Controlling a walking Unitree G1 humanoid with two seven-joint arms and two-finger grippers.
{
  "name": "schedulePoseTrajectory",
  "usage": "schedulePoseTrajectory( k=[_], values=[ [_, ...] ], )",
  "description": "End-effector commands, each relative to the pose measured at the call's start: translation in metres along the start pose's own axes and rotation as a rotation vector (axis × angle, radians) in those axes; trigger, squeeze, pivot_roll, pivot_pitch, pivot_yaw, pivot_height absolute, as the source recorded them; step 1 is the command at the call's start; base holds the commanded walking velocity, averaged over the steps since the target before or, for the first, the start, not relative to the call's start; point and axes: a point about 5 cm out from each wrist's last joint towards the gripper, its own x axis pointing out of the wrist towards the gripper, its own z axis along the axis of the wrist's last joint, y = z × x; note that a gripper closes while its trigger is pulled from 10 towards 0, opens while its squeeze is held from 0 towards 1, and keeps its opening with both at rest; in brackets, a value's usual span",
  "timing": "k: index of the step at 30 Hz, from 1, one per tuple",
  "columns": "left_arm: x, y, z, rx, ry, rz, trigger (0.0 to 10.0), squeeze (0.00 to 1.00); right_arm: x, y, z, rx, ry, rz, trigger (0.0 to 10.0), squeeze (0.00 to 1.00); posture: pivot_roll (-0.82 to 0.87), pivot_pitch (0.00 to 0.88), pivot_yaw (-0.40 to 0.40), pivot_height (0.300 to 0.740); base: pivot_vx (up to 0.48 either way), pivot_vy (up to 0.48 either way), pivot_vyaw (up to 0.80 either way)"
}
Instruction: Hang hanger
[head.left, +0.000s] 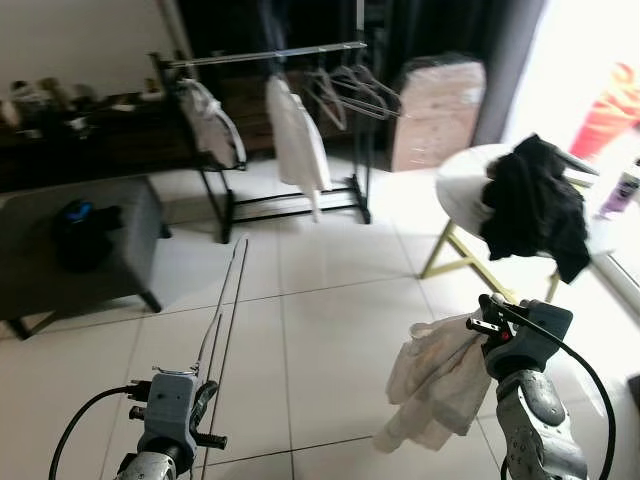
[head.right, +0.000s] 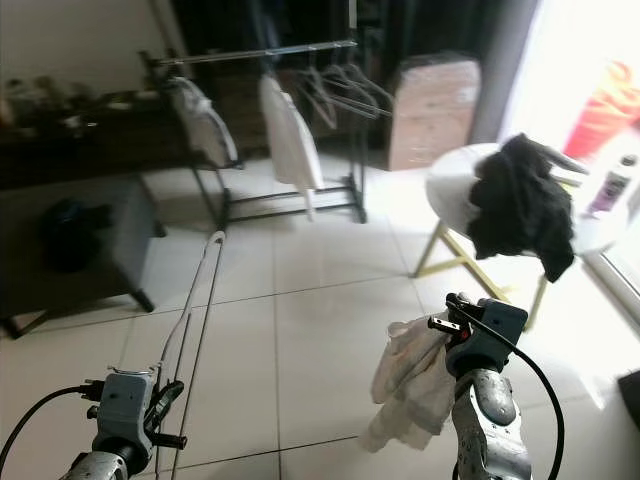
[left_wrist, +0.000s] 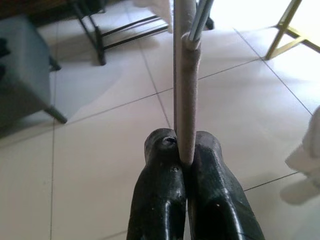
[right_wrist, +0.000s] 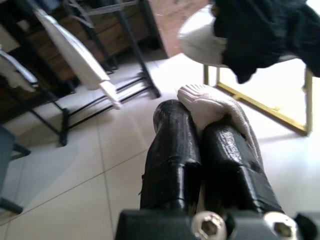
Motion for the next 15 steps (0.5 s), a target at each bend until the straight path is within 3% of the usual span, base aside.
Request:
schedulePoseTrajectory(
  k=[1, 5, 15],
  values=[
    [-0.0017, 0.0044, 0.0014, 0.014, -0.012, 0.022, 10.0, 0.00, 0.0031, 0.0082, 0.0045, -0.029, -0.013, 0.036, 10.0, 0.00, -0.05, 0.081, 0.068, 0.740, 0.000, -0.480, -0.79],
    [-0.0018, 0.0045, 0.0008, -0.009, -0.008, 0.024, 10.0, 0.00, 0.0033, 0.0099, 0.0040, -0.039, -0.011, 0.042, 10.0, 0.00, -0.05, 0.080, 0.068, 0.740, 0.000, -0.337, -0.79],
    [-0.0025, 0.0061, -0.0023, -0.071, 0.001, 0.026, 10.0, 0.00, 0.0052, 0.0128, 0.0048, -0.054, -0.015, 0.049, 10.0, 0.00, -0.05, 0.072, 0.074, 0.740, 0.000, 0.000, -0.79]
  ],
)
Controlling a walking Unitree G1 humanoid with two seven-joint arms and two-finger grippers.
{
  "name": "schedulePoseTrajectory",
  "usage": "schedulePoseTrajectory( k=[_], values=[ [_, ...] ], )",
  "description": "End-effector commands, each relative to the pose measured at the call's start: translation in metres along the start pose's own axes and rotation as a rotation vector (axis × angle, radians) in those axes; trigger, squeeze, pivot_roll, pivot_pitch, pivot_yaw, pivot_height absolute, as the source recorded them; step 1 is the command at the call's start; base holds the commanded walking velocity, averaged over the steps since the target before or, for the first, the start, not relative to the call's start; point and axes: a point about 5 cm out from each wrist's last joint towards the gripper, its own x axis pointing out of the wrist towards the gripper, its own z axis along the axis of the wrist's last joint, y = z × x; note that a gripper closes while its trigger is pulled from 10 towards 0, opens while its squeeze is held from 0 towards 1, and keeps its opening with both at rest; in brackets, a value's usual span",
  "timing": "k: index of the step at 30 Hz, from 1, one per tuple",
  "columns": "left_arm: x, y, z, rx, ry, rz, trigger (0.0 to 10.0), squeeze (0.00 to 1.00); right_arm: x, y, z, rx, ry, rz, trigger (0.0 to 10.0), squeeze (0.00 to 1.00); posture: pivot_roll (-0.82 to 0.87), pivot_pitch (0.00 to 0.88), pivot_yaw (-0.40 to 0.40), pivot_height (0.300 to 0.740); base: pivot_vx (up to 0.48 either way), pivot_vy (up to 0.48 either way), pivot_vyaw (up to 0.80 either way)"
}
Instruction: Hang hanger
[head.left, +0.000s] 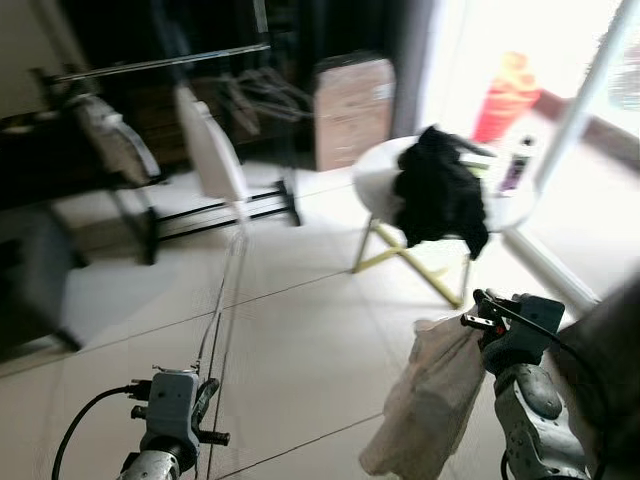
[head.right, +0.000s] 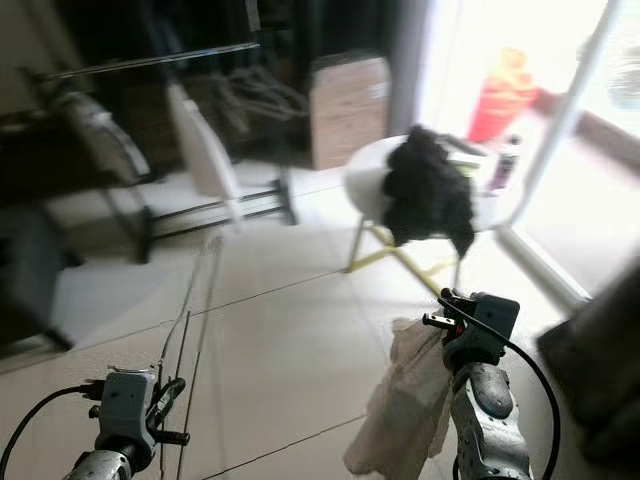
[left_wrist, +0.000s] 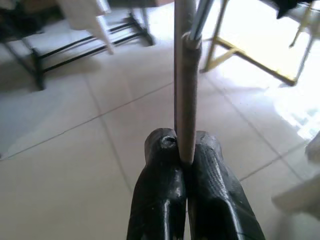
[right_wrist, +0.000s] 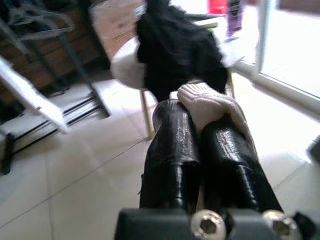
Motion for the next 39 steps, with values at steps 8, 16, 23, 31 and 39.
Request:
schedulePoseTrajectory(
  k=[8, 16, 23, 31, 39],
  values=[
    [-0.004, 0.023, -0.001, -0.073, 0.000, 0.159, 10.0, 0.00, 0.006, 0.013, 0.019, -0.090, -0.080, 0.064, 10.0, 0.00, -0.05, 0.063, 0.060, 0.740, 0.000, 0.000, -0.17],
    [-0.014, 0.031, -0.020, -0.129, 0.066, 0.180, 10.0, 0.00, 0.007, 0.032, 0.055, -0.141, -0.230, 0.154, 10.0, 0.00, -0.06, 0.063, 0.054, 0.740, 0.000, 0.000, 0.00],
    [-0.035, 0.062, -0.063, -0.053, 0.217, 0.209, 10.0, 0.00, 0.005, 0.034, 0.064, -0.157, -0.254, 0.178, 10.0, 0.00, -0.07, 0.063, 0.049, 0.740, 0.000, 0.000, 0.00],
    [-0.037, 0.066, -0.077, -0.068, 0.257, 0.259, 10.0, 0.00, 0.003, 0.037, 0.062, -0.144, -0.246, 0.174, 10.0, 0.00, -0.05, 0.070, 0.049, 0.740, 0.000, 0.000, 0.00],
    [-0.033, 0.052, -0.087, -0.109, 0.249, 0.238, 10.0, 0.00, 0.001, 0.044, 0.059, -0.137, -0.236, 0.182, 10.0, 0.00, -0.07, 0.071, 0.056, 0.740, 0.162, 0.000, 0.00]
  ],
)
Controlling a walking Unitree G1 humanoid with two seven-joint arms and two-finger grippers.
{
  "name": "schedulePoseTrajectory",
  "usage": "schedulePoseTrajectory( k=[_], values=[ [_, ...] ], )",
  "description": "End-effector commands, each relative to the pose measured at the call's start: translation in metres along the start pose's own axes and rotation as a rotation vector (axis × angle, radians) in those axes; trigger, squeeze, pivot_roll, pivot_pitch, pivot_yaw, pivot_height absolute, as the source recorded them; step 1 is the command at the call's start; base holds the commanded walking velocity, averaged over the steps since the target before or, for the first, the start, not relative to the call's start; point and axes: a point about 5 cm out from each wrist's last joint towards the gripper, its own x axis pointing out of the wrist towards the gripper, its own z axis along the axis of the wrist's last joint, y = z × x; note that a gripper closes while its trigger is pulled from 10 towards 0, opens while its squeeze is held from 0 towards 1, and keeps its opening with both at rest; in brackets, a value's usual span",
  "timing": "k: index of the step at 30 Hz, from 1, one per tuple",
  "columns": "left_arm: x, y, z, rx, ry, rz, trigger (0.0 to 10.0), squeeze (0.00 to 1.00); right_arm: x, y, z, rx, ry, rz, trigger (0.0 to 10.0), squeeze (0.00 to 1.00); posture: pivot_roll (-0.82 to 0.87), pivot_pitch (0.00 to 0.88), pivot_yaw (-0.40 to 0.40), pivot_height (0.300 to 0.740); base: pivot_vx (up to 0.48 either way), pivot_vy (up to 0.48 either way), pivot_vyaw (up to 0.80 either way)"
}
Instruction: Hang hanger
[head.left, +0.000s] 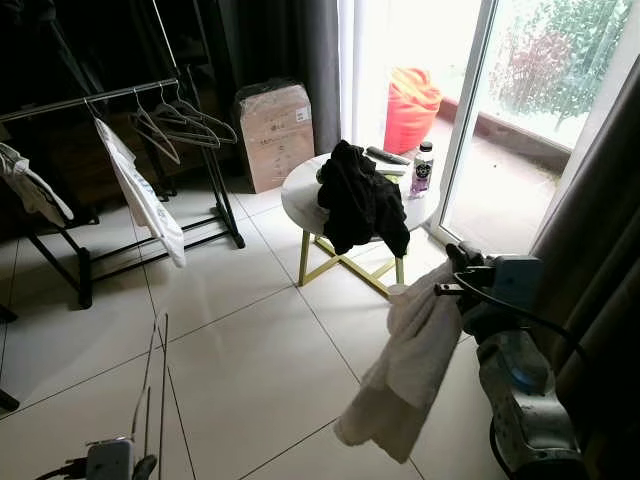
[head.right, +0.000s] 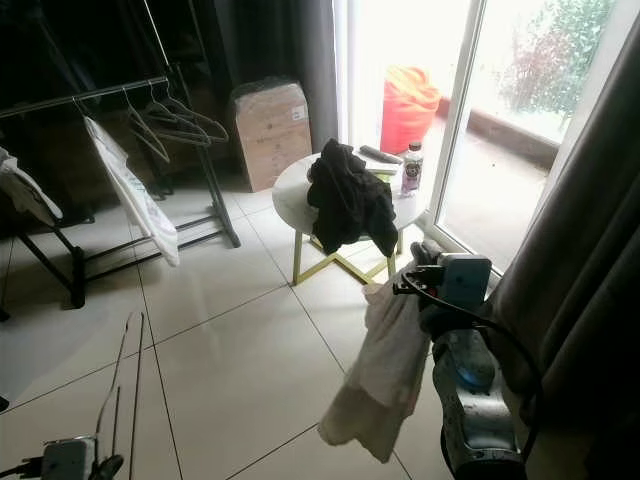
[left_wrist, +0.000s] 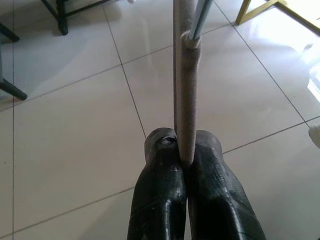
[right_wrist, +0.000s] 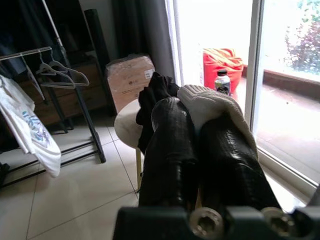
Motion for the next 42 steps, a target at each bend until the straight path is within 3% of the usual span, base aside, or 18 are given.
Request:
schedulePoseTrajectory(
  k=[1, 11, 17, 42],
  values=[
    [-0.002, 0.003, -0.008, -0.008, 0.019, 0.017, 10.0, 0.00, 0.000, 0.004, 0.012, 0.001, -0.049, 0.008, 10.0, 0.00, -0.07, 0.071, 0.056, 0.740, 0.277, 0.000, 0.00],
    [-0.005, 0.011, -0.011, -0.004, 0.017, 0.044, 10.0, 0.00, 0.002, 0.016, 0.015, -0.024, -0.059, 0.067, 10.0, 0.00, -0.05, 0.063, 0.058, 0.740, 0.300, 0.000, 0.05],
    [-0.005, 0.009, -0.010, -0.003, 0.013, 0.032, 10.0, 0.00, 0.002, 0.018, 0.015, 0.007, -0.055, 0.059, 10.0, 0.00, -0.05, 0.054, 0.057, 0.740, 0.344, 0.000, 0.20],
    [-0.005, 0.000, -0.014, 0.008, 0.010, -0.004, 10.0, 0.00, 0.014, 0.025, 0.031, -0.029, -0.088, 0.092, 10.0, 0.00, -0.05, 0.031, 0.052, 0.740, 0.356, 0.000, 0.00]
  ],
)
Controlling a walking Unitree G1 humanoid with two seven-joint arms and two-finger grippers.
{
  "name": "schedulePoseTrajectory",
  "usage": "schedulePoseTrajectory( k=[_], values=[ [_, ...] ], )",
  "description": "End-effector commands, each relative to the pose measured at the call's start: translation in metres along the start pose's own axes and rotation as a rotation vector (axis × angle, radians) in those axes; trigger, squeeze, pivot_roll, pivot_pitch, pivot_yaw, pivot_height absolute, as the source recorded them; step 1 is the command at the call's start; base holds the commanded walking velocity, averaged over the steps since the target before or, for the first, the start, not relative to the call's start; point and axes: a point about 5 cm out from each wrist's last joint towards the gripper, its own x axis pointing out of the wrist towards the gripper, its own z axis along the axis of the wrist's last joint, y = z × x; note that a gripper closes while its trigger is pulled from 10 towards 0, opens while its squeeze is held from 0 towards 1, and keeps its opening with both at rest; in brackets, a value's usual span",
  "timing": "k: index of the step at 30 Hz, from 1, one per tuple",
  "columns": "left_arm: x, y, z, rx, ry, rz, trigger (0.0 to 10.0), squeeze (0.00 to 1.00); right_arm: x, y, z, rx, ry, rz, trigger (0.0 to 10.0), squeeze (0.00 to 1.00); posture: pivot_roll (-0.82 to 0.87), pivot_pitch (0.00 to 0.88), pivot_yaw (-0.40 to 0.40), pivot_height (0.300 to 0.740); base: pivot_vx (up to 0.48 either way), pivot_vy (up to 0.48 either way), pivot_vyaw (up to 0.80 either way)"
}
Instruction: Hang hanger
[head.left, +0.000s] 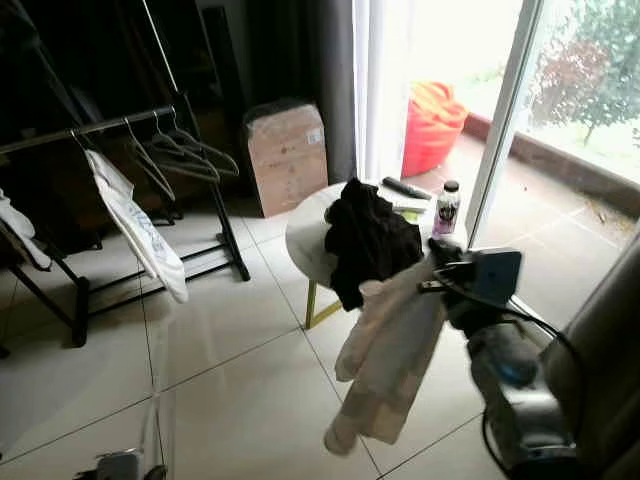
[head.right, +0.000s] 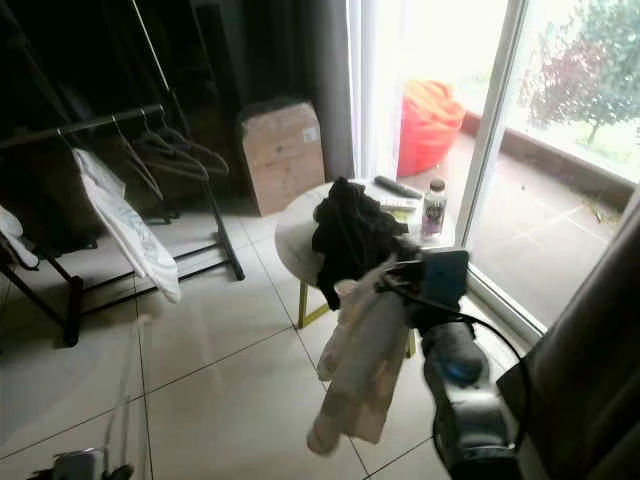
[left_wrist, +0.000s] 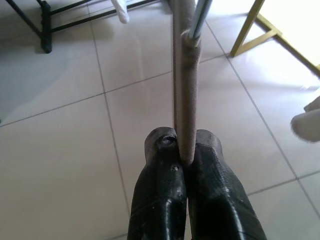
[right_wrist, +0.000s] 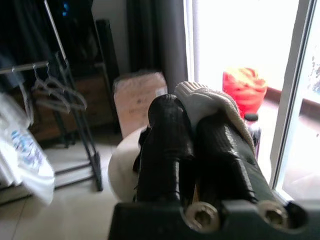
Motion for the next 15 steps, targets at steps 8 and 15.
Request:
schedulePoseTrajectory(
  k=[8, 15],
  values=[
    [-0.001, 0.009, 0.003, 0.026, -0.009, 0.020, 10.0, 0.00, 0.027, 0.008, 0.042, 0.010, -0.133, 0.036, 10.0, 0.00, -0.06, 0.040, 0.056, 0.740, 0.368, 0.000, 0.00],
    [0.000, 0.006, 0.002, 0.026, -0.009, 0.014, 10.0, 0.00, 0.049, 0.038, 0.071, -0.015, -0.199, 0.174, 10.0, 0.00, -0.06, 0.044, 0.059, 0.740, 0.371, 0.000, 0.00]
  ],
)
